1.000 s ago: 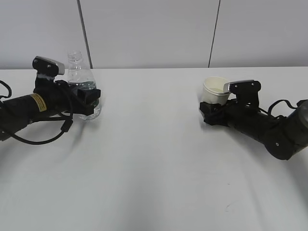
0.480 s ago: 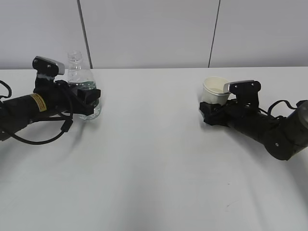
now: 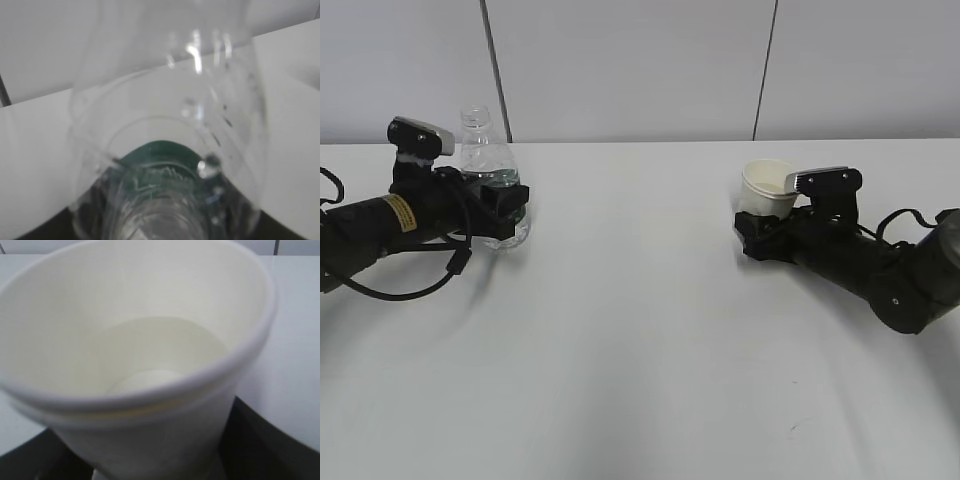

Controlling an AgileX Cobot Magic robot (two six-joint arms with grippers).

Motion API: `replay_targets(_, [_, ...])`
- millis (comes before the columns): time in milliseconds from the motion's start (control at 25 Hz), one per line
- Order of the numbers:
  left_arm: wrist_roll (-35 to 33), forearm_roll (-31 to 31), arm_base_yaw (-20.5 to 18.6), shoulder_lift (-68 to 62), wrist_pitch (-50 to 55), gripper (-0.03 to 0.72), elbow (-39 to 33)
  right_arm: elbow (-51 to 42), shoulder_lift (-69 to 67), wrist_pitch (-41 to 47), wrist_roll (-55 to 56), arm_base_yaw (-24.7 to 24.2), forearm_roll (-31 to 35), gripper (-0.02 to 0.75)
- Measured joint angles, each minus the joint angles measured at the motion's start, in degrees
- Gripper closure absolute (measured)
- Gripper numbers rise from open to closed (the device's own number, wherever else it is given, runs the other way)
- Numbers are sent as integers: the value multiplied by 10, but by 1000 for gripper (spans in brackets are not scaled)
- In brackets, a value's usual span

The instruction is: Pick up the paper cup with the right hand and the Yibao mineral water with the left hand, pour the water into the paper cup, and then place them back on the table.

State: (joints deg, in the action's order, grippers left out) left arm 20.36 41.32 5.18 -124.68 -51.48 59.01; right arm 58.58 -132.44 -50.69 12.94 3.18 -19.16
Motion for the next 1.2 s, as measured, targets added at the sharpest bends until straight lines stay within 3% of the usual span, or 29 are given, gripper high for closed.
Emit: replay_targets(1200, [0, -2, 0, 0, 0, 366, 0, 0, 0, 2, 0, 0, -12, 153])
